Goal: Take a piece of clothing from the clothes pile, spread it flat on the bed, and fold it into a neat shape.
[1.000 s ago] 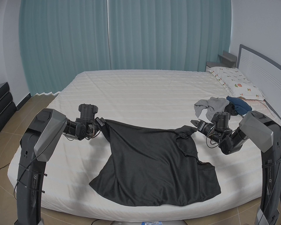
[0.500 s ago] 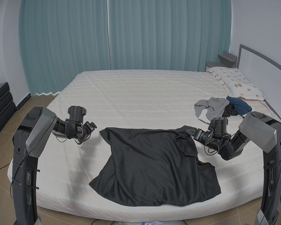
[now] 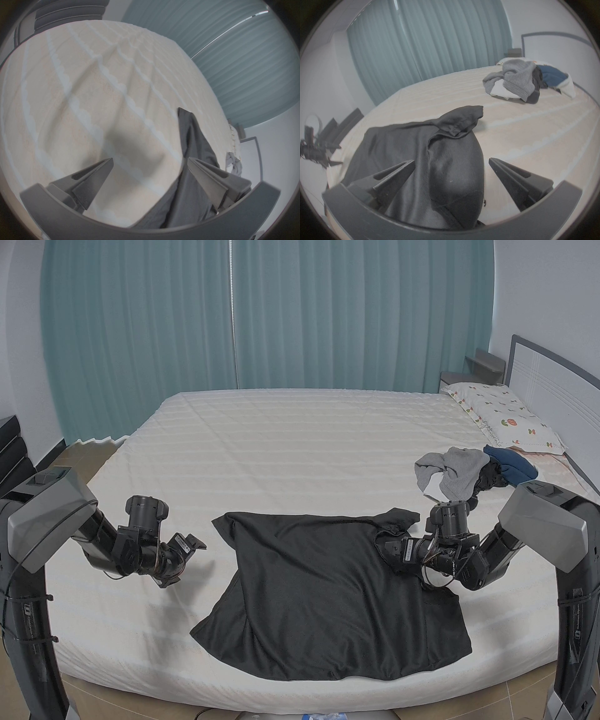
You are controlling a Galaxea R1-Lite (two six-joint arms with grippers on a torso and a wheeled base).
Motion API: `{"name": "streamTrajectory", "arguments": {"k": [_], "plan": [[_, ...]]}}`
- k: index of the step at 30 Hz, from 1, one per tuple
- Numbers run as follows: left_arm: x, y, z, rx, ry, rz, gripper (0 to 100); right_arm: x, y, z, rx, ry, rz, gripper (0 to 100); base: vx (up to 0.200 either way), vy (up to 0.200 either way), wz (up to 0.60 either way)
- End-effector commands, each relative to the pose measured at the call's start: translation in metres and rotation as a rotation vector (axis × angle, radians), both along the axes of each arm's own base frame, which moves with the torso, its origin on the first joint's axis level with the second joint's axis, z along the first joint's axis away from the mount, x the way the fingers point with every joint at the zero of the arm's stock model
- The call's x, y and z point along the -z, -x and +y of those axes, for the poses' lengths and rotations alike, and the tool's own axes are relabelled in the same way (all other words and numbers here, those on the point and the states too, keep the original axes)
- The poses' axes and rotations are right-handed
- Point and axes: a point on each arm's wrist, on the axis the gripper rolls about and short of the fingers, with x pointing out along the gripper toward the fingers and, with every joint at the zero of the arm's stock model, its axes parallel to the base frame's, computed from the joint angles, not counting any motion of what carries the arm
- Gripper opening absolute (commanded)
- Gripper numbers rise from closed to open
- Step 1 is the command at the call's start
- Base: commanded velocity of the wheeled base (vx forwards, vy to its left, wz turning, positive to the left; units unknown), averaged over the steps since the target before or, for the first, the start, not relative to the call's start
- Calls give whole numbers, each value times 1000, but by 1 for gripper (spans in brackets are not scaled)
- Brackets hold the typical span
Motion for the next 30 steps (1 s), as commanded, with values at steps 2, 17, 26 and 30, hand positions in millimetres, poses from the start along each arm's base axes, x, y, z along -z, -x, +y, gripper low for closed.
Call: {"name": "streamTrajectory", "arguments": {"k": [2,17,26,30], "plan": [[-4,41,-15,34,38,0,100,14,15,5,-96,184,34,100,0,0,0],[3,48,-15,47,45,20,100,5,15,-3,-109,306,9,0,0,0,0],[5,50,-15,52,45,7,100,-14,2,-30,-47,246,-43,0,0,0,0],[5,51,-17,58,43,8,100,-19,-2,-47,-3,164,-49,0,0,0,0]]}}
